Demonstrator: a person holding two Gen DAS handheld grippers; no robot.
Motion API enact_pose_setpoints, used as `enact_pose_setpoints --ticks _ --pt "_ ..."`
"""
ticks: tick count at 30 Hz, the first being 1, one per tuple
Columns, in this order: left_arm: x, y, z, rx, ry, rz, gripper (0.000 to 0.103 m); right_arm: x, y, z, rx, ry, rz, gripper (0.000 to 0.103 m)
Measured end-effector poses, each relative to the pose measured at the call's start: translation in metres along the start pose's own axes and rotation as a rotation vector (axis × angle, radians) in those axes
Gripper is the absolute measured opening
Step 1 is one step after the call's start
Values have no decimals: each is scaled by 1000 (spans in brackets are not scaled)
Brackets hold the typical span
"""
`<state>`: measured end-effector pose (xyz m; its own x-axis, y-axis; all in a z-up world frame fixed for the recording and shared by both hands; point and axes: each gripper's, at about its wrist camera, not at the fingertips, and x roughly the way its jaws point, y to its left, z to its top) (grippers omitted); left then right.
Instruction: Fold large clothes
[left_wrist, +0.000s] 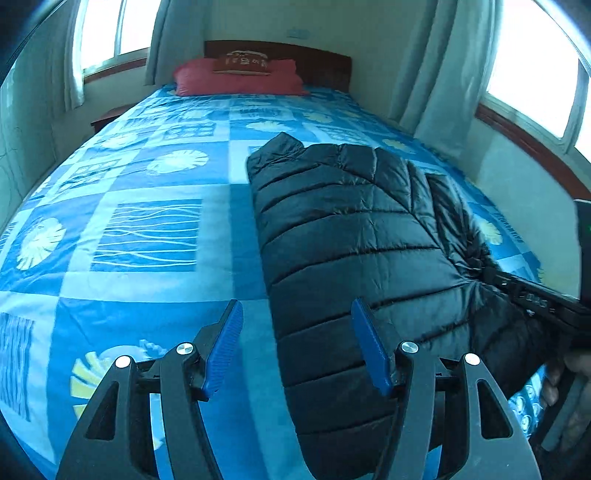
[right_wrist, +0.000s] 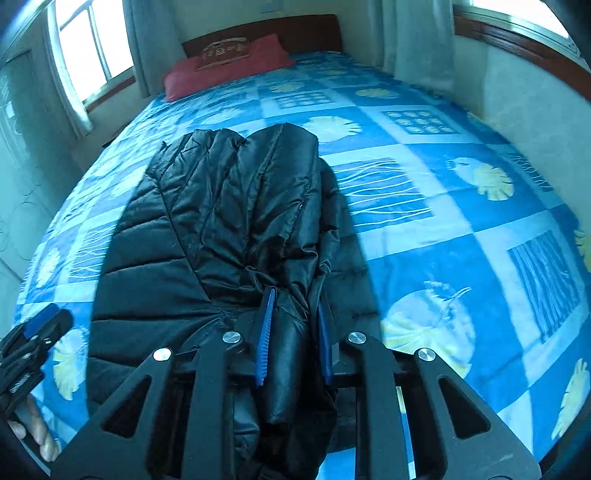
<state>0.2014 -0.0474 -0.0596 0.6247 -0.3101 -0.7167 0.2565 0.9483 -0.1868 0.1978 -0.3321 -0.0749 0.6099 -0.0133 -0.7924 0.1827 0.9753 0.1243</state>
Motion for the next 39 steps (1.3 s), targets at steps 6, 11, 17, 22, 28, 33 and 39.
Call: enact_pose_setpoints --ticks 6,11,17,22,28,33,39 --pt "34 -27 -4 19 71 -54 61 48 -42 -11 48 63 3 22" --pt "73 -33 -8 22 130 -15 63 68 -49 -9 55 68 15 25" --pt "65 -34 -11 24 111 6 63 57 -54 -5 44 37 25 35" --pt "25 -34 -13 4 45 19 63 7 -50 -9 31 -42 35 42" --pt "6 -37 -15 -27 41 -45 63 -49 -23 -22 -44 -133 98 42" --pt "33 -45 -22 -35 121 -69 63 -19 -5 -45 -137 -23 82 30" --pt "58 -58 -32 33 134 -15 63 33 -23 -52 -78 50 109 31"
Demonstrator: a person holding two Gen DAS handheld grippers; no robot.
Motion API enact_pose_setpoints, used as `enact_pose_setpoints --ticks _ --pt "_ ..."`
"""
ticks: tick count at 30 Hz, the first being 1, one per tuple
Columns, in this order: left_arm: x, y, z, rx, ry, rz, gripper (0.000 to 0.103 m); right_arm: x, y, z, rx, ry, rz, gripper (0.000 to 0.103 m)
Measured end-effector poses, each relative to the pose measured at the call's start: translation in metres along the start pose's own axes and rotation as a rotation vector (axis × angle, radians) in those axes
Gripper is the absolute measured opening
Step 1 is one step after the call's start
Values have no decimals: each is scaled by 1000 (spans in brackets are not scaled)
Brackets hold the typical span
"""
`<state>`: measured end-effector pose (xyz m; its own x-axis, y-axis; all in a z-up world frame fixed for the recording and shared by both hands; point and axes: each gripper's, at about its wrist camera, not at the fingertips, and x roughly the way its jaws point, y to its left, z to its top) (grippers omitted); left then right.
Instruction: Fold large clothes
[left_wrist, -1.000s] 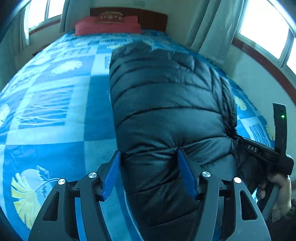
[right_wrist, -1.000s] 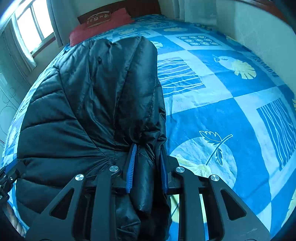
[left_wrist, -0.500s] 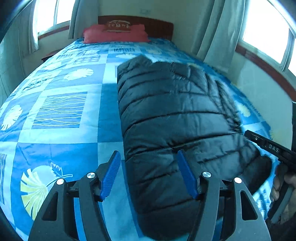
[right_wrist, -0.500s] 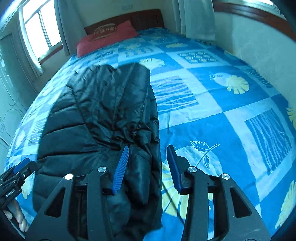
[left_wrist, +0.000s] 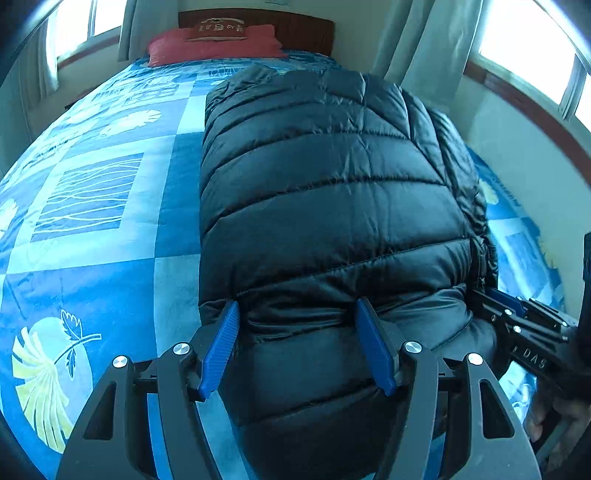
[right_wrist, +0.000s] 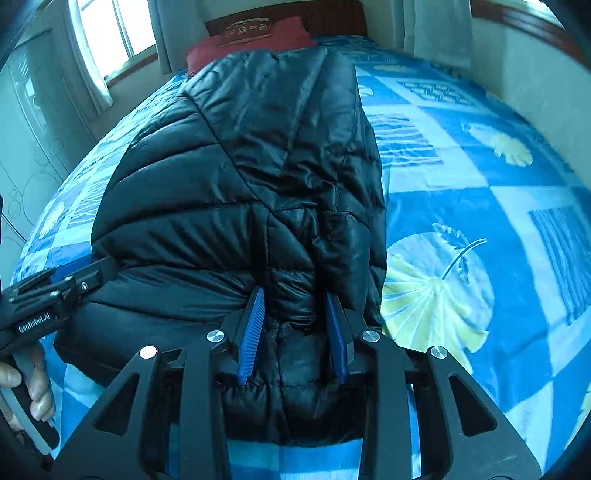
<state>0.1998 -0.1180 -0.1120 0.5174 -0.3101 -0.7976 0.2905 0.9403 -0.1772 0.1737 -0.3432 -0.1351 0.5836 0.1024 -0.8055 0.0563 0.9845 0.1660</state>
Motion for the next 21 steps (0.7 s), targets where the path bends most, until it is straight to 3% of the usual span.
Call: enact_pose_setpoints --ticks 4,10,12,16,21 --pt "-21 3 4 -4 -4 -22 63 -22 8 8 -26 4 -14 31" --pt "-54 21 42 -40 -117 -73 63 -60 2 57 4 -122 55 31" --pt "-45 25 61 -45 -132 -68 63 -54 -1 80 3 -156 41 31" --pt "-14 34 93 -86 -114 -101 63 -28 -3 116 -3 -209 106 31" --pt "22 34 103 -112 -61 -95 63 13 -3 125 -19 -141 119 31"
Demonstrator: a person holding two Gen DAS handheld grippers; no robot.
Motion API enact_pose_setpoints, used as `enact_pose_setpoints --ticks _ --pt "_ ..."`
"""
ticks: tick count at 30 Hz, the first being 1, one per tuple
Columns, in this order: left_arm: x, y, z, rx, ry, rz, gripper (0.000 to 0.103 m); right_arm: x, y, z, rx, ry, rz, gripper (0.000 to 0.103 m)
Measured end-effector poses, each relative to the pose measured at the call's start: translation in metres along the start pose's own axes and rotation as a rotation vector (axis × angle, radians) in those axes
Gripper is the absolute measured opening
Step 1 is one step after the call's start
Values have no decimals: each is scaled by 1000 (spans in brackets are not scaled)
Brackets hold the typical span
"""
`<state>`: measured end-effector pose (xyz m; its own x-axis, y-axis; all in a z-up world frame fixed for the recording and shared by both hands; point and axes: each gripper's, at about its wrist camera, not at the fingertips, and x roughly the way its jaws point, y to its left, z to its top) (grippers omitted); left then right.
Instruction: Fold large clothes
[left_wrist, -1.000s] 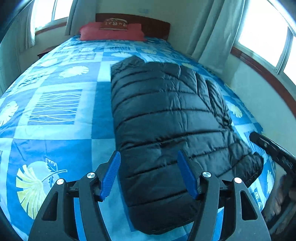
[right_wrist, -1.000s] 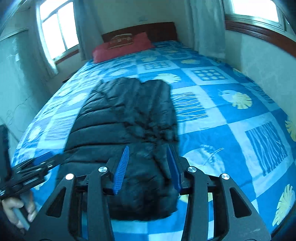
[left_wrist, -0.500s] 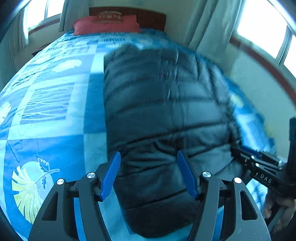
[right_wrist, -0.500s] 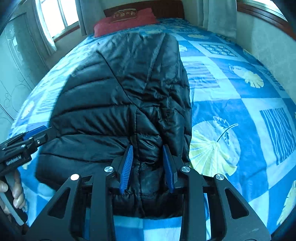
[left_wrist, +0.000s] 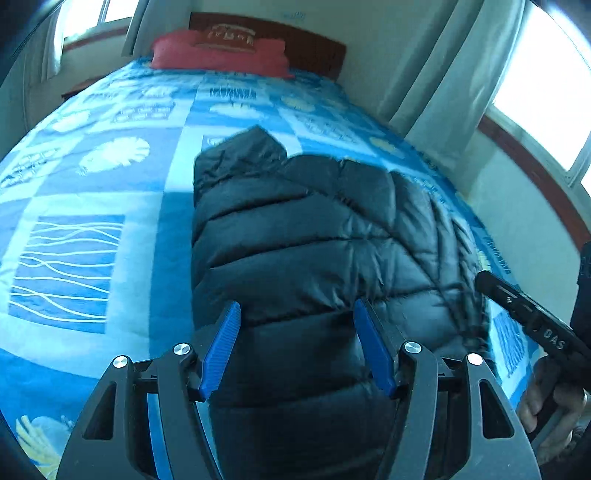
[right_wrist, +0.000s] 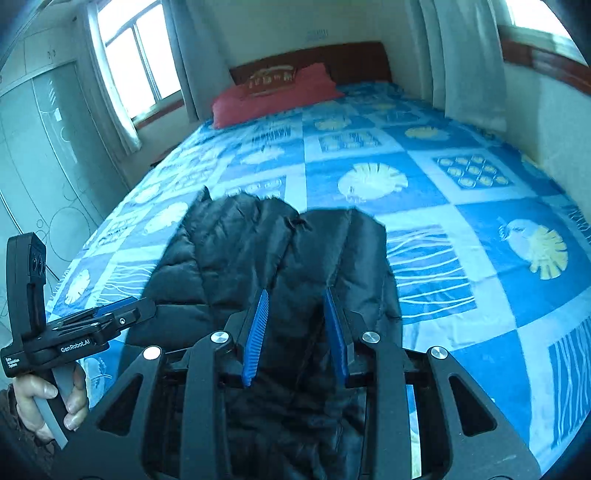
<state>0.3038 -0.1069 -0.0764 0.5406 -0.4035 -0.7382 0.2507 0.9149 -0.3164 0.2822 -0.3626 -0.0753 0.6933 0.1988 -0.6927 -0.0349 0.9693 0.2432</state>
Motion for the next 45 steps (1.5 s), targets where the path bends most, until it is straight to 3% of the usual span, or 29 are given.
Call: enact_pose_setpoints --ticks 5,14,32,35,42,45 --pt "17 -6 -4 55 7 50 68 40 -12 -15 2 101 -40 29" --pt "38 -6 -10 40 15 93 68 63 -11 -26 -15 94 -61 29" --pt "27 -15 -5 72 17 149 68 34 5 -23 -40 59 -123 32" --pt "13 -7 -5 6 13 127 68 16 3 -23 -8 35 -111 40" --pt "-28 31 -18 -205 -33 94 68 -24 -16 -28 73 -18 -118 45" --pt "-36 50 -30 -337 -36 42 68 -27 -36 -30 167 -26 -95 56"
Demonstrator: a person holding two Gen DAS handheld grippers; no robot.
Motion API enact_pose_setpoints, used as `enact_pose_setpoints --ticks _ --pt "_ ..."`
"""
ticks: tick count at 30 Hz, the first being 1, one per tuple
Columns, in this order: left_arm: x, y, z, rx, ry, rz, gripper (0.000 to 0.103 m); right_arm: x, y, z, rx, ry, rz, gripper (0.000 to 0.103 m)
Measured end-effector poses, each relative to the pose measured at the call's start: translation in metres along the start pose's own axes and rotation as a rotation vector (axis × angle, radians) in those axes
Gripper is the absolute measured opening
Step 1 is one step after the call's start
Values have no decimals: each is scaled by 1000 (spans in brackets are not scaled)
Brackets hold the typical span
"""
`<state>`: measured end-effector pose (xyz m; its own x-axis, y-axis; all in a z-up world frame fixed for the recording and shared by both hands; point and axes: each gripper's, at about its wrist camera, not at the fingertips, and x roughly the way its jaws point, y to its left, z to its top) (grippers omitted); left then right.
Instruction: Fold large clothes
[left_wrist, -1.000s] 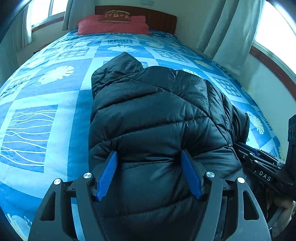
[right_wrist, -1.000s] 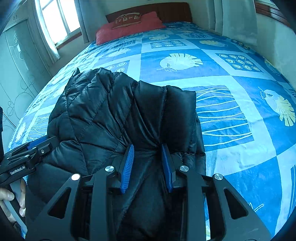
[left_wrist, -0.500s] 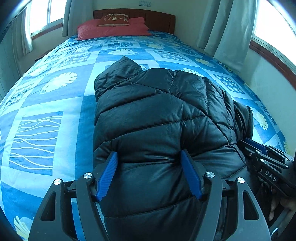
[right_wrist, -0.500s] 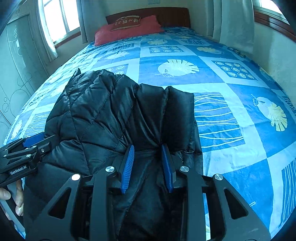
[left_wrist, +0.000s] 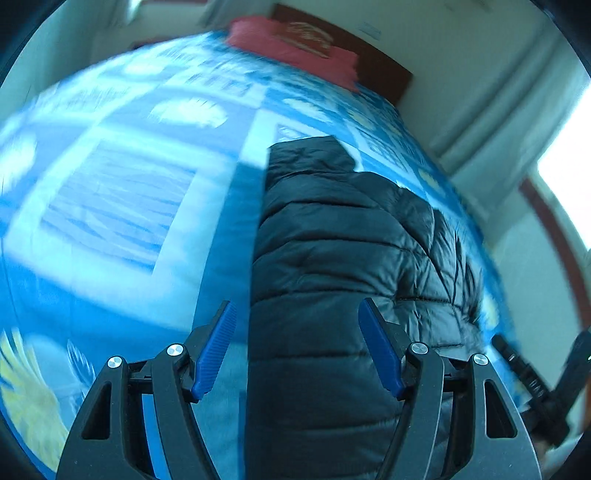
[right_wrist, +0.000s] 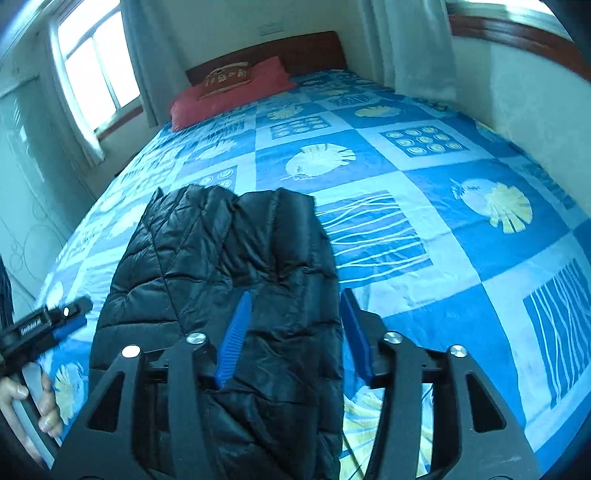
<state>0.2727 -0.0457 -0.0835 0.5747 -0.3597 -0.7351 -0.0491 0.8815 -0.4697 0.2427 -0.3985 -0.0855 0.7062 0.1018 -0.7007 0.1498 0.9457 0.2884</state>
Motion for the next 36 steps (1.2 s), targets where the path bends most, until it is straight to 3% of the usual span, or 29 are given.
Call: enact_pose_setpoints --ticks 3,5,10,16,21,22,23,26,32,36 --pt "5 20 -8 -140 23 -82 70 11 -15 -1 112 38 60 63" --pt "17 25 -11 -194 75 -125 71 23 -26 -1 190 69 118 74" --pt "33 33 -16 -320 79 -207 77 54 -44 -5 308 140 169 79" --pt "54 35 -24 -384 80 -260 88 92 -61 -23 438 213 309 92" --pt "77 44 -25 -454 150 -354 93 98 -54 -25 384 208 335 95" --pt "77 39 -24 -427 157 -345 93 99 -49 -25 359 215 337 94" --pt "77 35 -22 -403 163 -340 92 101 -45 -25 351 223 361 79" --pt "78 31 -21 -381 175 -348 89 106 -44 -30 395 236 422 61" --pt "70 30 -19 -332 172 -379 81 90 -31 -33 378 167 438 44" --pt "60 37 -7 -313 153 -376 79 89 -12 -27 369 139 461 41"
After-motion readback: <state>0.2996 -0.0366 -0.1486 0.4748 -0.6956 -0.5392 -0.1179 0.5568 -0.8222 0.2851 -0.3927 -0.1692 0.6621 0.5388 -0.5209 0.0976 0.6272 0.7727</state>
